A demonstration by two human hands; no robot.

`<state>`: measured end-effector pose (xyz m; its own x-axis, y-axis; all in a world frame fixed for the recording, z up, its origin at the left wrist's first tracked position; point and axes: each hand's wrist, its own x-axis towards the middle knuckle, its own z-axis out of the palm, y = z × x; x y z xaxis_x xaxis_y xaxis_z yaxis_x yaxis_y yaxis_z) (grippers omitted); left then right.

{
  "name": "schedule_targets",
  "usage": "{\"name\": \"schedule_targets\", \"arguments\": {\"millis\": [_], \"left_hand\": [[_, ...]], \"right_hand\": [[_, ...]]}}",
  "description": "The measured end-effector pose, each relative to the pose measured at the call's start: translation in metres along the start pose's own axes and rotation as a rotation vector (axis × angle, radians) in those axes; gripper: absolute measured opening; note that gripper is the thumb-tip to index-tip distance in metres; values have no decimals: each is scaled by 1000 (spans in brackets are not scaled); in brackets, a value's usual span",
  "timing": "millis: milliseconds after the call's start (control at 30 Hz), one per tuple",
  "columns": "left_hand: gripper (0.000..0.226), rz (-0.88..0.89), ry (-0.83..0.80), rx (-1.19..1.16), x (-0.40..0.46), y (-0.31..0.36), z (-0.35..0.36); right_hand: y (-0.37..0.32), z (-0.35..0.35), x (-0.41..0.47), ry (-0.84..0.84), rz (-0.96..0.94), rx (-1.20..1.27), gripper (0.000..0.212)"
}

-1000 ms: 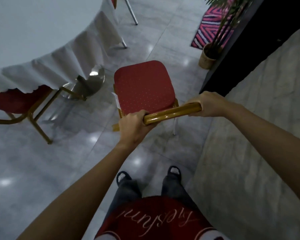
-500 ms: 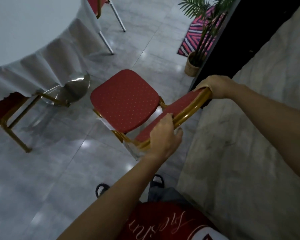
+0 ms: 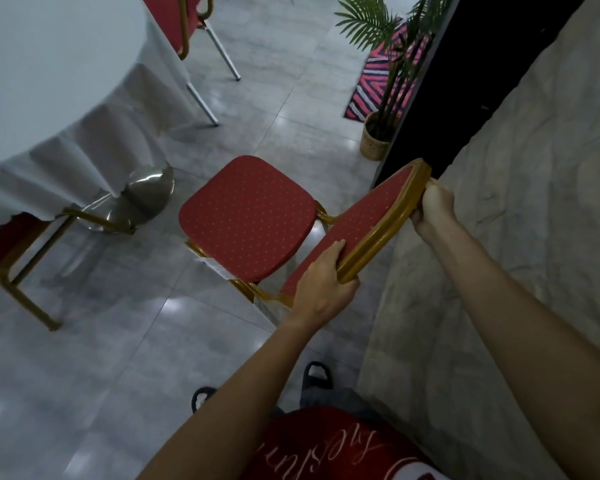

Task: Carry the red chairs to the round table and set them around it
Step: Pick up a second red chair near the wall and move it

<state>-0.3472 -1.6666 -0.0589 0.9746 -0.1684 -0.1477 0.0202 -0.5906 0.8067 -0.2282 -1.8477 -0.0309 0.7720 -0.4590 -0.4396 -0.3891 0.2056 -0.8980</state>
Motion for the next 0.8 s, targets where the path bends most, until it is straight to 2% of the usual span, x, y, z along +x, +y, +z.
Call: {"name": "schedule_targets", "arguments": {"millis": [67,167,400,567,800], "left_hand": [[65,0,54,21,-2,3,2],[58,19,139,53,-5,2,1],[43,23,264,102,-8,-1,-4],[48,36,314,105,0,-13,-16],[58,16,380,76,26,-40,-51]], "right_hand": [[2,10,-3,31,8,72,29],[4,23,-3,52,-5,27,36],[1,38,2,17,-26,-22,29],[-3,62,4,-7,-23,-65,15],[-7,123,17,-20,-49,-109,27]]}}
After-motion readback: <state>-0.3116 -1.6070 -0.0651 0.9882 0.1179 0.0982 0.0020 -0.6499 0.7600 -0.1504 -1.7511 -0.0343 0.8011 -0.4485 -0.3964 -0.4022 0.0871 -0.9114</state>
